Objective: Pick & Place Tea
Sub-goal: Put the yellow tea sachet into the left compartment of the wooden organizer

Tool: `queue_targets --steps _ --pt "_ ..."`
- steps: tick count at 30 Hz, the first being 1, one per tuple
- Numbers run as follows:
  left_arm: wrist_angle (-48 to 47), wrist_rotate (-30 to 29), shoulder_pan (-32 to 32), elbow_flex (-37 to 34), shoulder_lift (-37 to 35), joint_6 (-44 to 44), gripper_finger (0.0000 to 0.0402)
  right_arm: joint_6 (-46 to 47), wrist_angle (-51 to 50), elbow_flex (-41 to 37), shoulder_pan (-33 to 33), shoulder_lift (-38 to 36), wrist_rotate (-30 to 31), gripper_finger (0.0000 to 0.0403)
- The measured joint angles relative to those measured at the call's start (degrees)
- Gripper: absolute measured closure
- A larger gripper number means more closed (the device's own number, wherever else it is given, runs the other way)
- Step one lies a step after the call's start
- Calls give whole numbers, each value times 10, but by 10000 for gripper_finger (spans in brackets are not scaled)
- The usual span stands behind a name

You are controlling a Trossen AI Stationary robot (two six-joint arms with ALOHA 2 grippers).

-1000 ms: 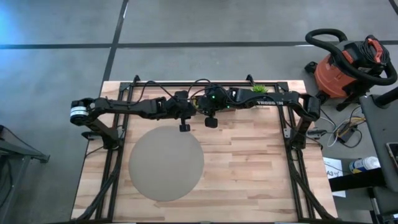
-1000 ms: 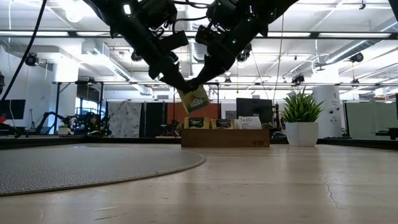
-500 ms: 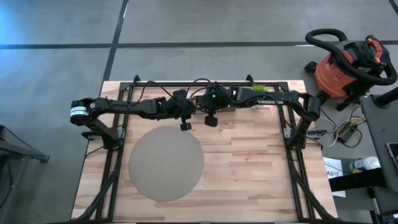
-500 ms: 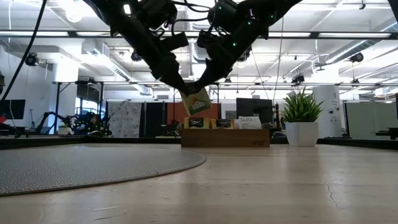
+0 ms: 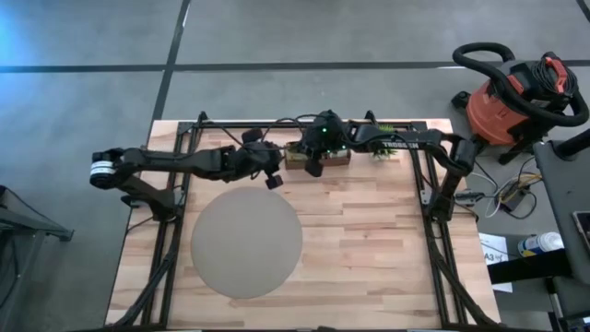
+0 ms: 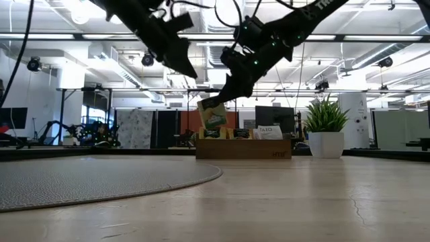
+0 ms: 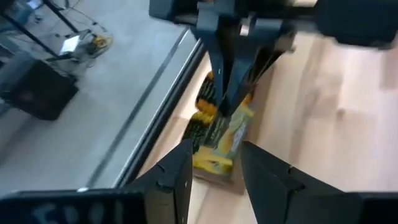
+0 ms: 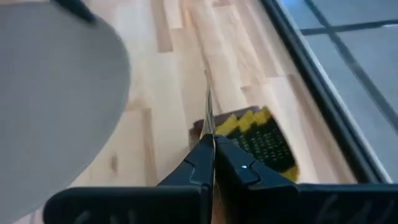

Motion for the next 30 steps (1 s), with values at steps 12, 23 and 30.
queue_targets --steps 12,23,30 --pt "11 19 0 -41 -67 -63 271 -35 86 -33 -34 26 -61 394" --pt "12 18 0 -41 -67 -67 271 -42 97 -25 -48 59 -53 394" --pt "11 18 1 -42 -67 -63 271 -25 100 -28 -52 75 -63 394"
